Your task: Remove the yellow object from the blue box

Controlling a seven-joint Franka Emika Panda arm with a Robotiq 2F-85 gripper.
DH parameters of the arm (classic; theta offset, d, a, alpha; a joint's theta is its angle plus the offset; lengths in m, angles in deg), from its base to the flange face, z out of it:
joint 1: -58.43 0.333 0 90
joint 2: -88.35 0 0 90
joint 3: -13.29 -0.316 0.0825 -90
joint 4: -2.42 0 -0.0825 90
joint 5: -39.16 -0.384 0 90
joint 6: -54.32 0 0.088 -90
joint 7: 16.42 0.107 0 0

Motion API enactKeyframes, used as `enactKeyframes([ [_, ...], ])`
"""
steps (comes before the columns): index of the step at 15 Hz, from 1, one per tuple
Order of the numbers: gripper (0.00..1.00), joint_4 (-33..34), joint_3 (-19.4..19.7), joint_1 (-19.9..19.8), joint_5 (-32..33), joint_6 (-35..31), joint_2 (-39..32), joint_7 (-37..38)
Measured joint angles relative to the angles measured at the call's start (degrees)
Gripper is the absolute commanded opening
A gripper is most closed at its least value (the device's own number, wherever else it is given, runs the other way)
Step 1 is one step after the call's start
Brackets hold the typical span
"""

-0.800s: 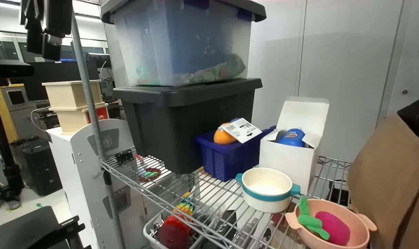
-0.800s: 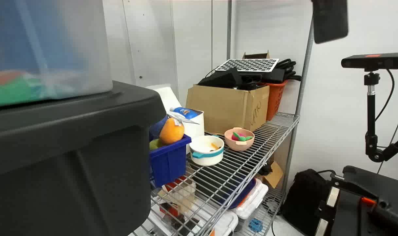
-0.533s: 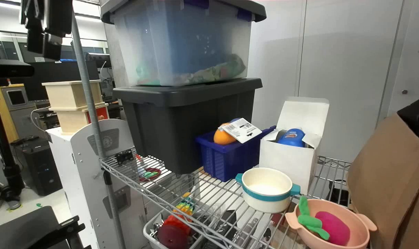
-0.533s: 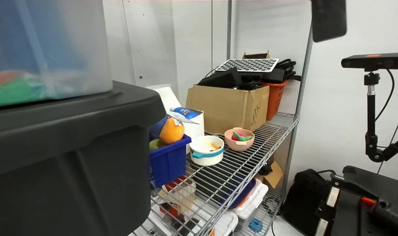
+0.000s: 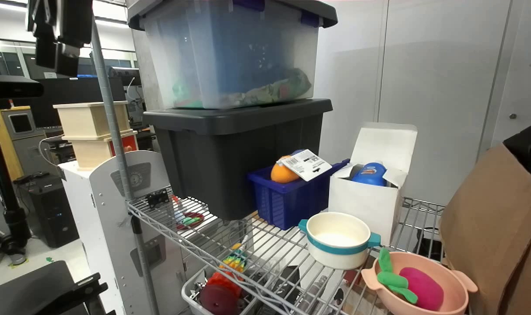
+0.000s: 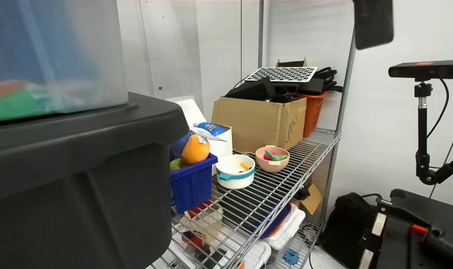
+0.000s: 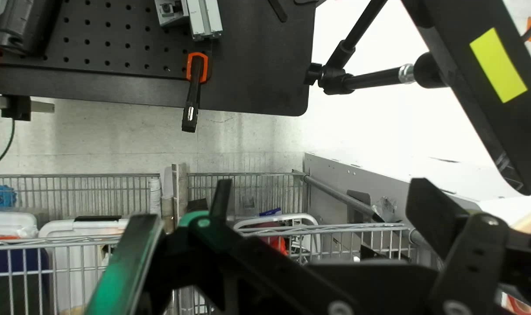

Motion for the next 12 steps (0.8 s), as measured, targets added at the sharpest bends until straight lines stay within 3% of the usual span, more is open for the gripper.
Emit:
enactKeyframes([
  [5, 1.0, 0.43, 0.0, -1.52, 2.0, -6.08, -2.86, 2.55],
  [12, 1.0, 5.0, 0.93, -4.87, 10.25, -11.88, -12.35, 5.6],
])
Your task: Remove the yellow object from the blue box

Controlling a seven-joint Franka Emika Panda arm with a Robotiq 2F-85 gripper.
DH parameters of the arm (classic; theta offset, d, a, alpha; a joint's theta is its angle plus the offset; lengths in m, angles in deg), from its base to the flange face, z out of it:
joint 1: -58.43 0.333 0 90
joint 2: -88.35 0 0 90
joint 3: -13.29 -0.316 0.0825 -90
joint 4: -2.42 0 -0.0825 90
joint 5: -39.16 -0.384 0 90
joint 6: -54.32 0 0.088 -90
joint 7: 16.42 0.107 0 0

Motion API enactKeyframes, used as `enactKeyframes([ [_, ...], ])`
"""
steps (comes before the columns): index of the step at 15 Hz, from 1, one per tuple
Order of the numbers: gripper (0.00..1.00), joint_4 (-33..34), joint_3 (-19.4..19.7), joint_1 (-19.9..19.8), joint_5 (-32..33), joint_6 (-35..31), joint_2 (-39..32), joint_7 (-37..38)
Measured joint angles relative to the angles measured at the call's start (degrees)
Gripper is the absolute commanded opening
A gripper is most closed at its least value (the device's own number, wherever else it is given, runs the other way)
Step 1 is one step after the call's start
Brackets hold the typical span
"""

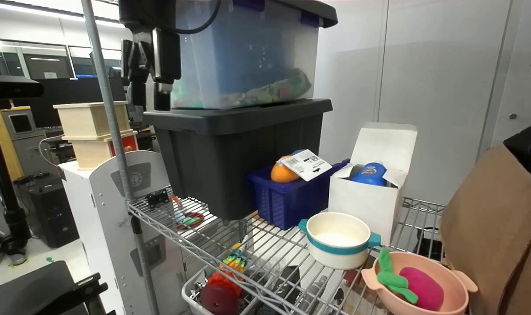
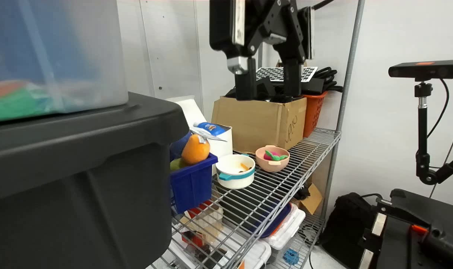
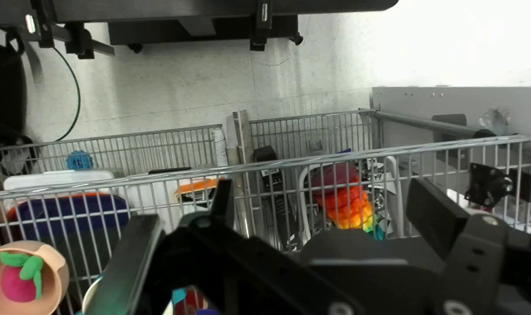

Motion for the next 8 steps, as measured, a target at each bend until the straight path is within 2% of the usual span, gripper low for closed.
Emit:
enactKeyframes([
  [8, 1.0, 9.14, 4.95, -3.71, 4.64, -0.05, -7.22, 1.72],
])
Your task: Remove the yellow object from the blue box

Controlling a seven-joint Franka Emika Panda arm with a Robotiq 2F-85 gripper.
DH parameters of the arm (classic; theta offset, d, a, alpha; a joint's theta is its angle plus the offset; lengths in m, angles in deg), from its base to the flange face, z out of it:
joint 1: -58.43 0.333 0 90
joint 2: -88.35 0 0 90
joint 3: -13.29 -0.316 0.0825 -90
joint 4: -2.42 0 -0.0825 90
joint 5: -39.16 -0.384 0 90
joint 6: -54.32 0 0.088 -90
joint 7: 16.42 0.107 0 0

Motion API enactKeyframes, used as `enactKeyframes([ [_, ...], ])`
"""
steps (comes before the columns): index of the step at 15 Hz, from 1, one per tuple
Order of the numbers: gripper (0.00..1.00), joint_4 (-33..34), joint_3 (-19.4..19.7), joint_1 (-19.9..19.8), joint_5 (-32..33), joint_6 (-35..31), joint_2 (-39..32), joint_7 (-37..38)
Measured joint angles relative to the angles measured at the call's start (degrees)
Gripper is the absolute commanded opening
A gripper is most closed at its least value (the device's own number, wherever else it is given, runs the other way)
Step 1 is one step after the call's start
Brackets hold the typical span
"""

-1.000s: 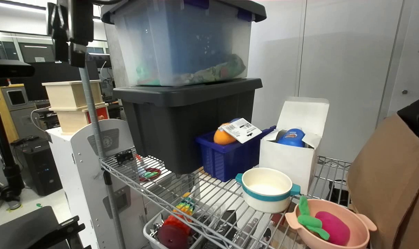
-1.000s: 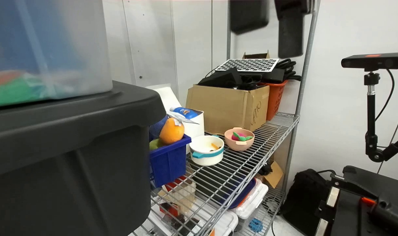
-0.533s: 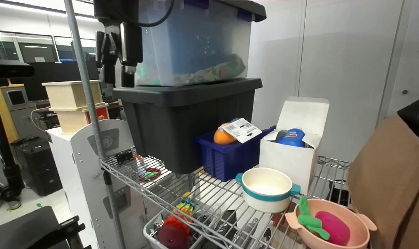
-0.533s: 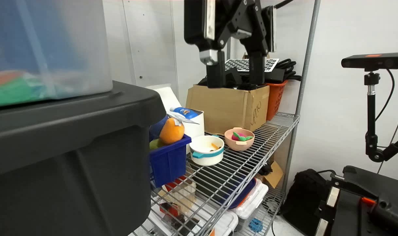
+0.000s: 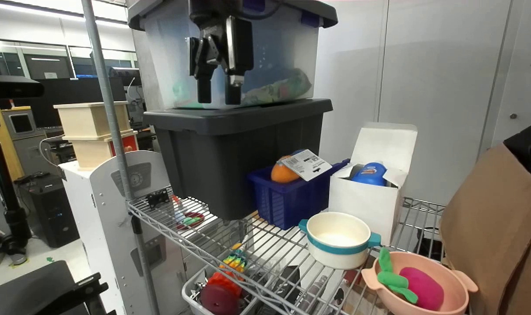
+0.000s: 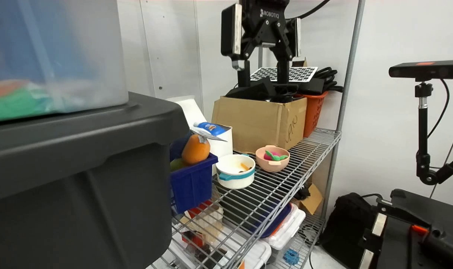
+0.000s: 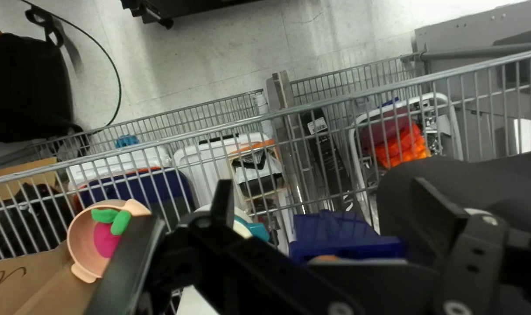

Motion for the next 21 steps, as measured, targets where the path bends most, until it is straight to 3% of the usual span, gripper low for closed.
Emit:
enactKeyframes([
  [6, 1.0, 7.18, 2.28, -0.82, 0.06, -1.47, -7.98, 1.35],
  [13, 1.0, 14.99, 2.68, -0.49, 0.94, -8.54, -18.79, 2.2],
  [21, 1.0, 23.82, 3.15, 1.17, 1.1, -11.16, -27.85, 2.71],
])
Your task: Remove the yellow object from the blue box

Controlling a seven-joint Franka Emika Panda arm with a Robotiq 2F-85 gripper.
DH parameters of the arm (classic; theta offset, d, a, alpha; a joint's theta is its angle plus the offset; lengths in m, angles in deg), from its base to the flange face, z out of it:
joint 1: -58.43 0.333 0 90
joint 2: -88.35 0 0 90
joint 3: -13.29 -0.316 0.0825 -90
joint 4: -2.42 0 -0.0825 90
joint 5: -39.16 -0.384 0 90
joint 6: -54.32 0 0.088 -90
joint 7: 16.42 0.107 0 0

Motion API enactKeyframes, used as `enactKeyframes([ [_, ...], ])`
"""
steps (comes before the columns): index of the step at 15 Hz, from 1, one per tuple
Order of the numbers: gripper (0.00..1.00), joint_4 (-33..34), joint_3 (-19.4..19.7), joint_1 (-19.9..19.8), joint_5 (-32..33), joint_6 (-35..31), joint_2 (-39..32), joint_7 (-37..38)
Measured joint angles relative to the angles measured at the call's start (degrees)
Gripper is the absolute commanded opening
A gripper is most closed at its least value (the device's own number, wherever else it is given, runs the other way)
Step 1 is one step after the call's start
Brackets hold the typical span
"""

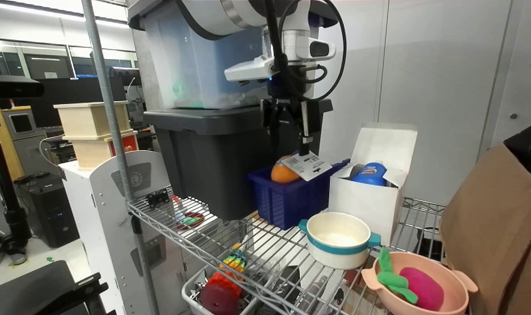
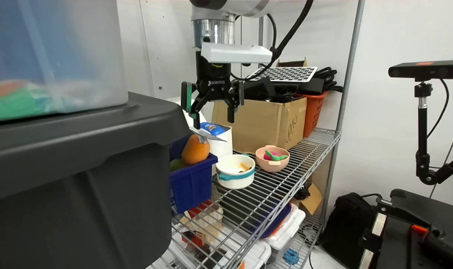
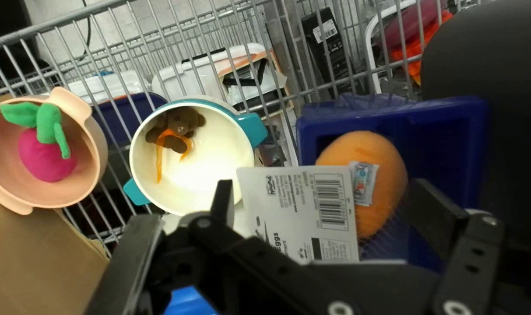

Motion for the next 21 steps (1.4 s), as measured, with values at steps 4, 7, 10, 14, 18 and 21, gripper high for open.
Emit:
enactKeyframes([
  [4, 1.0, 2.74, 0.11, 0.78, 0.0, -0.45, -2.46, 0.0],
  [7, 1.0, 4.43, 0.21, 1.18, 0.0, -0.45, -3.93, 0.0],
  [10, 1.0, 6.16, 0.35, 1.29, 0.0, -0.45, -5.53, 0.0],
  [14, 1.0, 8.66, 0.85, 1.29, 0.0, -0.45, -8.18, 0.0],
  [18, 0.94, 10.81, 1.22, 1.3, 0.0, -0.44, -10.65, 0.0],
  [21, 0.69, 12.2, 1.23, 1.46, 0.0, -0.4, -12.02, 0.15],
])
